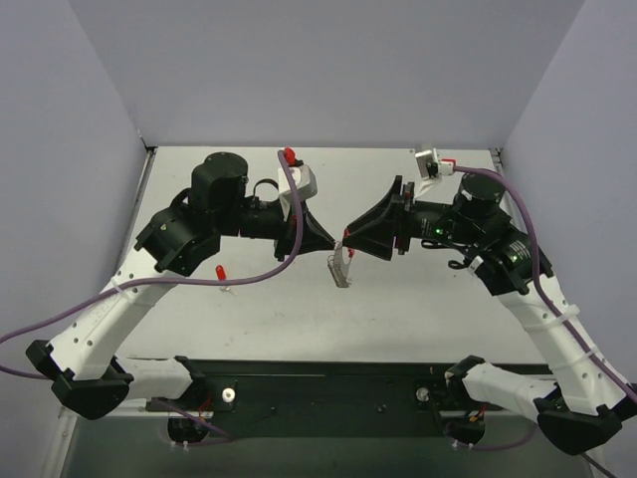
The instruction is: Put the keys on the keyring
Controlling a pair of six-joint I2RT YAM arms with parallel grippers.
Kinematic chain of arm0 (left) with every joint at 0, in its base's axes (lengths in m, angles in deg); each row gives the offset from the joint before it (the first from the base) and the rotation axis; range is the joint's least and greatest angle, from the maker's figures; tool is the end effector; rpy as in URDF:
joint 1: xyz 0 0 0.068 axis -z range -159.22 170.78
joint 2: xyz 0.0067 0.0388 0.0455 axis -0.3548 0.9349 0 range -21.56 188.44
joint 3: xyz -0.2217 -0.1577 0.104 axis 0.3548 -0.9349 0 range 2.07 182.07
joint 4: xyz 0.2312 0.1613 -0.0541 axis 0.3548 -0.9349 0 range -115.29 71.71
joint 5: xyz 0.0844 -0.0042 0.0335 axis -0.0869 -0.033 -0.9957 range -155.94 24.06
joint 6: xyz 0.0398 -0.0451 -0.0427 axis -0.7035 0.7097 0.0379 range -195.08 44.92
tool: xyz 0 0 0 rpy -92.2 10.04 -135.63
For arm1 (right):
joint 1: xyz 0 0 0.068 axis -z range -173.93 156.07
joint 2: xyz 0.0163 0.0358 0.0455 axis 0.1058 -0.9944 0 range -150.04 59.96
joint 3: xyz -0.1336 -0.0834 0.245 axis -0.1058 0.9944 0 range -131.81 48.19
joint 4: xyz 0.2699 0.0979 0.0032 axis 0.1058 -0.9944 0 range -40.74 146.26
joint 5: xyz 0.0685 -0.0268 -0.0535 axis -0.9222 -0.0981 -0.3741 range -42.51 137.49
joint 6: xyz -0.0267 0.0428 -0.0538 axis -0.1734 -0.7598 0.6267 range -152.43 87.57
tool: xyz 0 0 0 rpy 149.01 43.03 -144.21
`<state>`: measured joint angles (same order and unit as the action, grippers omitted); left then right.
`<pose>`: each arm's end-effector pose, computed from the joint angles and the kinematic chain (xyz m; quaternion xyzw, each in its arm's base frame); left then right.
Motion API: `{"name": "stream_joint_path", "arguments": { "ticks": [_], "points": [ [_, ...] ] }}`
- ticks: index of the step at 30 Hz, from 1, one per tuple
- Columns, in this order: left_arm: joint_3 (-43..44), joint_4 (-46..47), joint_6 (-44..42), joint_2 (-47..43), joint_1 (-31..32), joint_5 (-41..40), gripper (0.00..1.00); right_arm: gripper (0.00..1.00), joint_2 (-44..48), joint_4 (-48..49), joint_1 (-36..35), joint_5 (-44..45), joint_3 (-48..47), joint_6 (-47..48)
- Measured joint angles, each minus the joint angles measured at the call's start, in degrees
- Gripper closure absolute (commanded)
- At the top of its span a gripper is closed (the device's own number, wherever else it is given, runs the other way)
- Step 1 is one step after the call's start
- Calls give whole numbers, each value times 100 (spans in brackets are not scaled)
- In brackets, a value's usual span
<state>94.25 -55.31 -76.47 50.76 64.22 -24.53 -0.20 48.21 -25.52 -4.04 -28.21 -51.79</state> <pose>0.1785 -0.2252 0.4966 0.4811 0.6157 -0.4649 0.4164 0.1749 0.1642 0.5087 -0.3895 0.5513 0.5497 0.4920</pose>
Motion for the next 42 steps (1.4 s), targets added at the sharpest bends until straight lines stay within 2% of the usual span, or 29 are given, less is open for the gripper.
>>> {"name": "stream_joint_path", "arguments": {
  "ticks": [4,12,14,18,27,29,32,42],
  "points": [
    [2,-9,-39,0,0,31,100,60,-76,-144,-7,-83,0,114],
    [2,44,-13,0,2,131,100,69,-205,-282,-105,-190,-2,208],
    [2,72,24,0,2,164,100,75,-227,-295,-116,-197,0,219],
    [-2,87,59,0,2,184,100,100,-240,-286,-173,-262,-2,249],
    [-55,138,175,-11,-11,164,100,100,-219,-284,-223,-337,0,258],
    [-85,192,216,-33,-11,166,84,100,-201,-258,-223,-337,0,256],
    [-151,332,256,-76,-9,190,69,100,-181,-214,-225,-330,2,249],
    [-254,518,289,-98,2,256,67,100,-179,-199,-225,-184,2,251]
  ]
}}
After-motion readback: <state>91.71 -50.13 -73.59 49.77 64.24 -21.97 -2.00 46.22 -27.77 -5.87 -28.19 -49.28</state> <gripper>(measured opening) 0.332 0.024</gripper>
